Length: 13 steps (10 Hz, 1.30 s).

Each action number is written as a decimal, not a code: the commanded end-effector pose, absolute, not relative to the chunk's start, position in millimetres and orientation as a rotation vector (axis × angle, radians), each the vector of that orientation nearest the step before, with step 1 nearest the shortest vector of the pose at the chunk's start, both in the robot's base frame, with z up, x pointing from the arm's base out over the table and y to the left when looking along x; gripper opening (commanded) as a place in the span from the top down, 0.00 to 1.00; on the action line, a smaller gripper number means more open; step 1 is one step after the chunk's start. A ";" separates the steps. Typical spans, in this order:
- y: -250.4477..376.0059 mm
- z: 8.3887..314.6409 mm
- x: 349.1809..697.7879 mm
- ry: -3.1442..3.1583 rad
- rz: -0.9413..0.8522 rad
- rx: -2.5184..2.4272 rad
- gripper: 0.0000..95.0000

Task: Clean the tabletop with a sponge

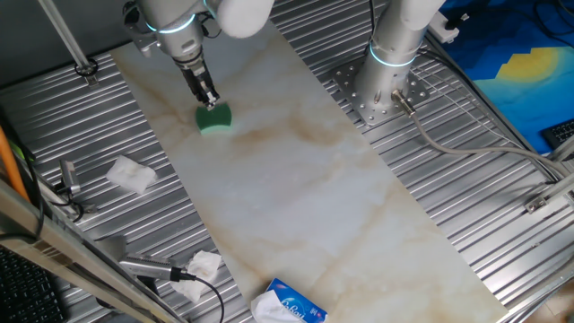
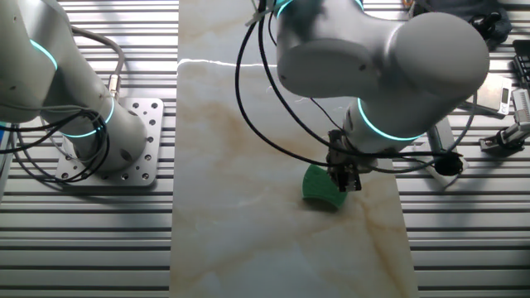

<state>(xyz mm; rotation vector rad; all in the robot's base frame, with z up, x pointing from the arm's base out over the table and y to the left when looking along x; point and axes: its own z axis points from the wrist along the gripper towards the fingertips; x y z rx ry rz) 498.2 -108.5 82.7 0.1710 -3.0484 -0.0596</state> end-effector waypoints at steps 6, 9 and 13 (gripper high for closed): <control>-106.8 82.4 492.6 -3.042 -0.014 0.230 1.00; -106.8 82.4 492.6 -3.027 0.034 0.356 1.00; -106.8 82.4 492.6 -2.992 0.089 0.238 1.00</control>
